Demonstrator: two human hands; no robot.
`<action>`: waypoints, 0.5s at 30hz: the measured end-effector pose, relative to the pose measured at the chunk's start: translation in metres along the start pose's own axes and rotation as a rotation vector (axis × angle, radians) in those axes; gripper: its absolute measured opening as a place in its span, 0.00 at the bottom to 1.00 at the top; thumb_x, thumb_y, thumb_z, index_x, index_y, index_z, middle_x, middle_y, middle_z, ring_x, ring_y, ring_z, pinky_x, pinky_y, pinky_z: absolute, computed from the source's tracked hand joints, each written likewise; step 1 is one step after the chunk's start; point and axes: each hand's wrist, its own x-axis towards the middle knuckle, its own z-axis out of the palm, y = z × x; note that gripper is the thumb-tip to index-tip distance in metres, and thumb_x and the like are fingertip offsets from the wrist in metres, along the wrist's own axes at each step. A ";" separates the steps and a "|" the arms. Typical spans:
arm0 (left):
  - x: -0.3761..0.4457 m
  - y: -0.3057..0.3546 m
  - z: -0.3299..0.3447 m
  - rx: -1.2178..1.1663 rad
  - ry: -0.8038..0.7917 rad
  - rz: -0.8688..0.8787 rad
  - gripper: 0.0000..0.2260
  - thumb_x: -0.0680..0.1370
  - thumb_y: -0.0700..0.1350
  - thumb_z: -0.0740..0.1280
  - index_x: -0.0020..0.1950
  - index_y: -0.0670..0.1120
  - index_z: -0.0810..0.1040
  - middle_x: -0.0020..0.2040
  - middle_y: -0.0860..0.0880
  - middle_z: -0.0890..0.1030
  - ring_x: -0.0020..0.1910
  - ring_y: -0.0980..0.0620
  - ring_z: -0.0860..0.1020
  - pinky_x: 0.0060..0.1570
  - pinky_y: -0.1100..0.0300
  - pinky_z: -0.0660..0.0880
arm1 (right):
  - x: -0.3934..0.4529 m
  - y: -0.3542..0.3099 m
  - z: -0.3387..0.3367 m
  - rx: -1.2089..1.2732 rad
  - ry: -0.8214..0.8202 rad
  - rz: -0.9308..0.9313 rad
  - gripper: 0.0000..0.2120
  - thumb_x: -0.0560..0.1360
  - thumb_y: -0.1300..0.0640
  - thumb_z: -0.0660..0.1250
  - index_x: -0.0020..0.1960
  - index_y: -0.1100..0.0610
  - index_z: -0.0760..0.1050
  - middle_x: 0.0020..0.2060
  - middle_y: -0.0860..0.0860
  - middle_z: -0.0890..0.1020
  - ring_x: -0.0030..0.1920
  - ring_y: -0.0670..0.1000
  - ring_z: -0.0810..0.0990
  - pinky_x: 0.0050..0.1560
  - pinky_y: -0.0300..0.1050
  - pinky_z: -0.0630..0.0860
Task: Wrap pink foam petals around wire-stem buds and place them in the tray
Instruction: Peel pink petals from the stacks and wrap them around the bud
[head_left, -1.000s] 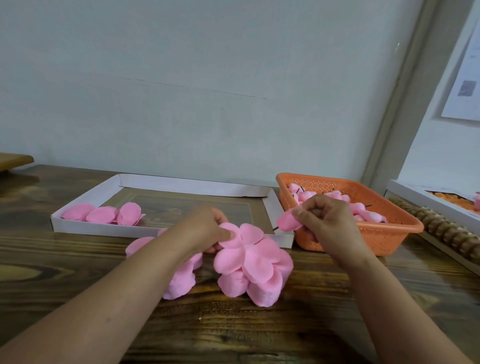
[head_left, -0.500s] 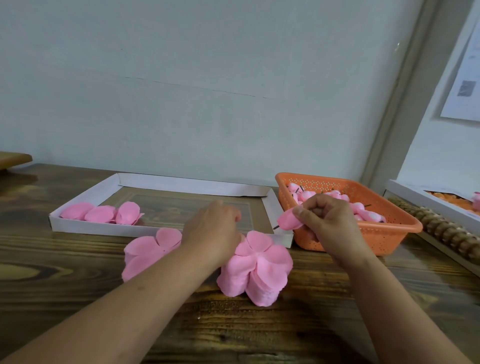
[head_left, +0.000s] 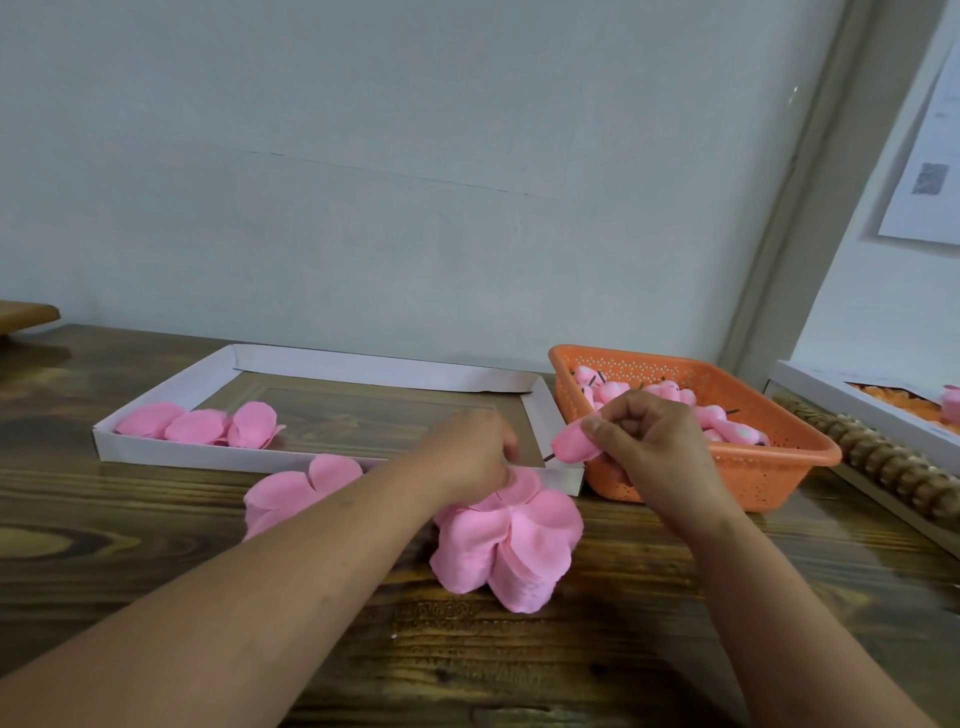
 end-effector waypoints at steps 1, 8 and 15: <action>0.000 0.000 0.001 -0.001 0.006 0.009 0.11 0.75 0.42 0.68 0.57 0.47 0.82 0.58 0.47 0.80 0.57 0.48 0.77 0.56 0.55 0.74 | 0.000 0.000 0.000 -0.003 -0.001 0.003 0.07 0.74 0.65 0.67 0.38 0.62 0.75 0.21 0.48 0.77 0.20 0.41 0.69 0.21 0.34 0.64; -0.001 0.001 0.004 -0.008 0.066 0.037 0.06 0.73 0.39 0.69 0.48 0.46 0.81 0.52 0.47 0.79 0.53 0.46 0.77 0.52 0.55 0.75 | 0.000 0.001 0.000 -0.016 0.004 0.003 0.06 0.74 0.65 0.67 0.39 0.65 0.75 0.20 0.48 0.76 0.20 0.41 0.69 0.21 0.34 0.64; 0.000 -0.001 0.006 -0.002 -0.006 0.042 0.13 0.75 0.40 0.67 0.59 0.46 0.81 0.56 0.45 0.80 0.55 0.45 0.77 0.50 0.58 0.73 | 0.000 0.000 0.000 -0.021 -0.005 0.006 0.05 0.75 0.65 0.67 0.41 0.66 0.75 0.20 0.47 0.75 0.20 0.40 0.70 0.21 0.32 0.65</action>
